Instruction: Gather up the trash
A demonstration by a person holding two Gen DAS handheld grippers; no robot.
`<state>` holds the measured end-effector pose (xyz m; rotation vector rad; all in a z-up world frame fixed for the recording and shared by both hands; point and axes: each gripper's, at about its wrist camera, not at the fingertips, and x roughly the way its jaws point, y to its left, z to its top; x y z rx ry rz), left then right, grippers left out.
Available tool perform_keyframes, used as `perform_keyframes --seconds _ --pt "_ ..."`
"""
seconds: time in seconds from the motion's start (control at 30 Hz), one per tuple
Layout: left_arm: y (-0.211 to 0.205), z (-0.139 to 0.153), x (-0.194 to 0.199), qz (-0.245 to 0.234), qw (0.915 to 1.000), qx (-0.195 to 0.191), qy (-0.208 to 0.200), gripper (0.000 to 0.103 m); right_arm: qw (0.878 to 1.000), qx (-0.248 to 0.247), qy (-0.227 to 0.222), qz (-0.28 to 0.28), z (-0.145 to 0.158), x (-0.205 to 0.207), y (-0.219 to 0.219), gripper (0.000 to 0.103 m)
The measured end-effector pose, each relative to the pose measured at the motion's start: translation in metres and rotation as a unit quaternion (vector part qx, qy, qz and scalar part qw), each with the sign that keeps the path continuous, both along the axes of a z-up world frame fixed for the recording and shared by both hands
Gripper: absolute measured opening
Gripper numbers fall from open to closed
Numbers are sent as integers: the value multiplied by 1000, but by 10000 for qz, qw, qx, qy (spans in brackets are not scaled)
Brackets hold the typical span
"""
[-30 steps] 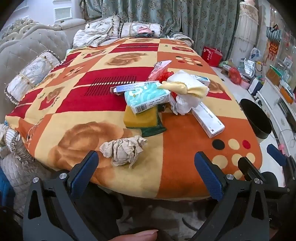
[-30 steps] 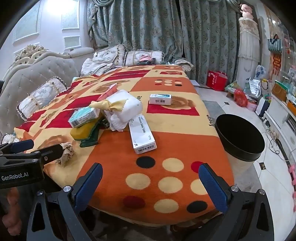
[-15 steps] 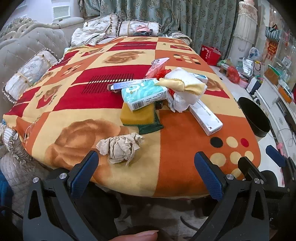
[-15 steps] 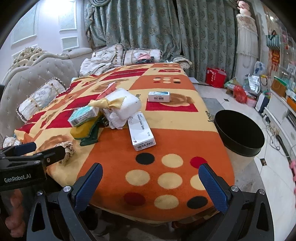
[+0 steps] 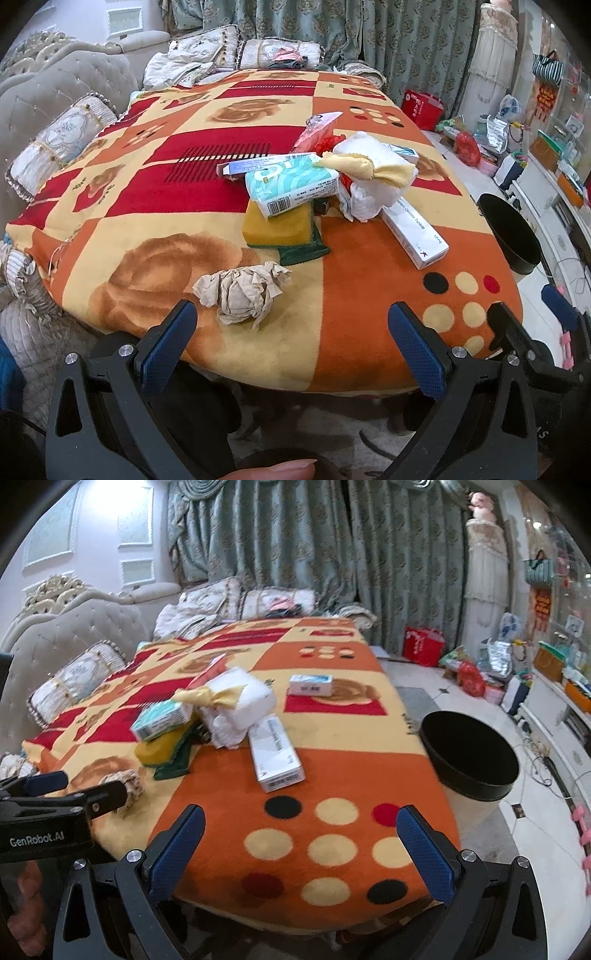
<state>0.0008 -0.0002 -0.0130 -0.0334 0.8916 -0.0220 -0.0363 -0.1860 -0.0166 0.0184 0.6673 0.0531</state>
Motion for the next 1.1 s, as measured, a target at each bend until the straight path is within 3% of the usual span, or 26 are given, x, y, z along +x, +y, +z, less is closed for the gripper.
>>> perform_keyframes --seconds 0.13,0.27,0.47,0.63,0.73,0.87,1.1 --pt "0 -1 0 14 10000 -35 -2 103 9993 -262 -230 -152 3 -4 1 103" --pt "-2 0 0 -30 9999 21 -99 103 9993 -329 -142 43 4 -2 5 103" --pt "-4 5 -1 -105 9994 13 -330 103 9998 -166 -113 26 5 -1 1 103" --pt "-2 14 -6 -72 9964 -84 -845 103 9999 -121 -101 -11 5 -1 -1 103" --pt "-6 13 -1 -129 9976 240 -635 103 9998 -150 -93 -51 5 -1 -1 103" --pt "0 3 6 -198 9995 72 -238 103 9999 -138 -77 -66 5 -1 -2 103" --pt "1 3 3 -172 9994 43 -313 103 9999 -125 -25 0 3 -1 -2 103"
